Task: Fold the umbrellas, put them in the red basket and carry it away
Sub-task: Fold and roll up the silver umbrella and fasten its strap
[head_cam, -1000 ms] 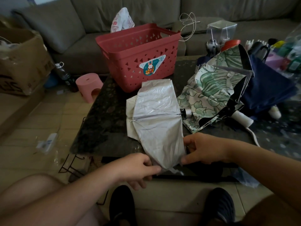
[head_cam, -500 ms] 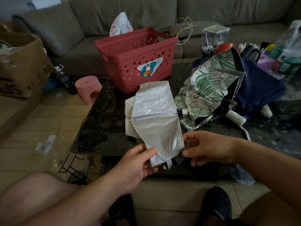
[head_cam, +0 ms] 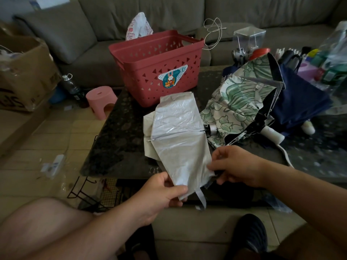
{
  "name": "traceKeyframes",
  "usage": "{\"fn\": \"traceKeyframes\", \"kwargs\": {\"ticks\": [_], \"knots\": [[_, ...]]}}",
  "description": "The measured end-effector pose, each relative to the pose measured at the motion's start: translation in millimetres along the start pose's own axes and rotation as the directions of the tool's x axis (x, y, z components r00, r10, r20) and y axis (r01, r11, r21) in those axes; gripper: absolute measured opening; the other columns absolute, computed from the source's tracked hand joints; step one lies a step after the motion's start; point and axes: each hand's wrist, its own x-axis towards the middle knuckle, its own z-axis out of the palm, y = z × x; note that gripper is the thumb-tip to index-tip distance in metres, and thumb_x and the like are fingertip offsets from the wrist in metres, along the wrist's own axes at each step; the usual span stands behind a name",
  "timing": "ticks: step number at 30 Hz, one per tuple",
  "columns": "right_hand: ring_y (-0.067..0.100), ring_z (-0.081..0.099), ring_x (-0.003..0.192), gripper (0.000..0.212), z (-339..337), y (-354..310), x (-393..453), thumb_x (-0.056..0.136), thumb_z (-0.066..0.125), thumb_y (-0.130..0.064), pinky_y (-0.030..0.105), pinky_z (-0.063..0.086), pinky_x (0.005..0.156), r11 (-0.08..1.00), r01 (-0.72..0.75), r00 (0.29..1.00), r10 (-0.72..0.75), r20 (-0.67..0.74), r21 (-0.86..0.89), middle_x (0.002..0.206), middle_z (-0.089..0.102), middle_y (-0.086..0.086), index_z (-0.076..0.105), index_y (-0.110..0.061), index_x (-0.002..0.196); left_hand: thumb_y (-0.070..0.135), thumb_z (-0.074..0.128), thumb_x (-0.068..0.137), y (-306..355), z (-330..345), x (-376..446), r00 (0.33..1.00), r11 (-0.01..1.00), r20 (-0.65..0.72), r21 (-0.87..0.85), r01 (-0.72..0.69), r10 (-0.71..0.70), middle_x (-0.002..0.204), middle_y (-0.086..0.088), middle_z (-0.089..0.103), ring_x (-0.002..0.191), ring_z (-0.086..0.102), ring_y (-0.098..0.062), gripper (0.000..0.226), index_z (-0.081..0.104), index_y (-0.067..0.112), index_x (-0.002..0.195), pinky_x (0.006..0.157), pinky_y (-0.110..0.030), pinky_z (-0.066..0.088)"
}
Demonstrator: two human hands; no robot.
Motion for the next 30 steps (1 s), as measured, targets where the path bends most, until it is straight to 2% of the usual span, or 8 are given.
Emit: {"fn": "traceKeyframes", "kwargs": {"ticks": [4,7,9,11,14,18,24,30], "knots": [[0.029,0.073,0.057,0.029,0,0,0,0.086,0.076,-0.005,0.027,0.045,0.042,0.972,0.012,0.997,-0.028,-0.066,-0.236,0.09,0.076,0.023,0.054,-0.011,0.104,0.024,0.081,0.092,-2,-10,1,0.986,0.934,0.115,0.351,0.074,-0.122,0.091,-0.013,0.078,0.077,0.077,-0.024,0.031,0.056,0.007,0.098,0.067,-0.035,0.06],[0.014,0.069,0.058,0.019,-4,-5,-4,0.083,0.075,-0.024,0.036,0.056,0.057,0.783,0.138,0.975,-0.215,-0.057,-0.607,0.077,0.073,0.0,0.057,-0.022,0.086,0.043,0.076,0.095,10,-24,-3,0.939,0.732,0.216,0.679,0.053,-0.268,0.077,-0.005,0.075,0.067,0.072,-0.017,0.036,0.053,0.017,0.087,0.055,-0.026,0.054],[0.006,0.059,0.066,0.018,-3,-6,-1,0.082,0.072,-0.027,0.029,0.047,0.062,0.608,0.282,0.892,-0.45,-0.03,-0.742,0.072,0.063,-0.009,0.055,-0.027,0.077,0.043,0.077,0.094,21,-30,2,0.965,0.708,0.244,0.698,-0.104,-0.099,0.068,0.002,0.068,0.061,0.064,-0.012,0.034,0.055,0.02,0.081,0.053,-0.026,0.048],[0.006,0.055,0.075,0.012,-1,-5,5,0.085,0.069,-0.027,0.028,0.045,0.07,0.447,0.463,0.742,-0.668,0.059,-0.765,0.082,0.059,-0.013,0.059,-0.032,0.082,0.036,0.079,0.093,30,-32,12,0.947,0.692,0.19,0.648,-0.319,0.258,0.066,0.007,0.063,0.061,0.058,-0.008,0.028,0.059,0.023,0.078,0.059,-0.03,0.047],[0.017,0.054,0.096,0.022,1,2,21,0.09,0.061,-0.037,0.029,0.047,0.084,0.243,0.527,0.62,-0.765,0.173,-0.814,0.107,0.057,-0.01,0.07,-0.03,0.109,0.025,0.08,0.09,48,-37,31,0.777,0.583,0.027,0.645,-0.494,0.628,0.08,0.01,0.068,0.073,0.063,-0.007,0.014,0.067,0.029,0.085,0.07,-0.026,0.052],[0.021,0.057,0.103,0.033,0,10,43,0.093,0.051,-0.05,0.041,0.052,0.092,0.202,0.499,0.715,-0.646,0.269,-0.843,0.116,0.061,-0.011,0.074,-0.035,0.112,0.024,0.078,0.087,70,-57,67,0.595,0.256,0.045,0.874,-0.412,0.803,0.095,0.017,0.051,0.092,0.054,-0.01,0.014,0.072,0.033,0.095,0.077,-0.025,0.041],[0.025,0.056,0.097,0.022,-11,-2,68,0.093,0.064,-0.039,0.043,0.052,0.086,0.249,0.445,0.687,-0.712,0.149,-0.86,0.112,0.063,-0.003,0.077,-0.028,0.107,0.038,0.08,0.084,76,-57,104,0.648,-0.081,0.311,0.929,-0.36,0.695,0.087,0.017,0.055,0.092,0.057,-0.014,0.01,0.072,0.037,0.09,0.078,-0.031,0.043],[0.024,0.051,0.1,0.05,-4,-5,85,0.091,0.028,-0.046,0.045,0.055,0.078,0.243,0.321,0.761,-0.641,0.096,-0.915,0.114,0.058,-0.007,0.074,-0.029,0.1,0.047,0.072,0.089,76,-65,112,0.637,-0.192,0.387,0.915,-0.355,0.667,0.077,0.026,0.052,0.086,0.05,-0.007,0.009,0.075,0.049,0.097,0.08,-0.032,0.034]]}}
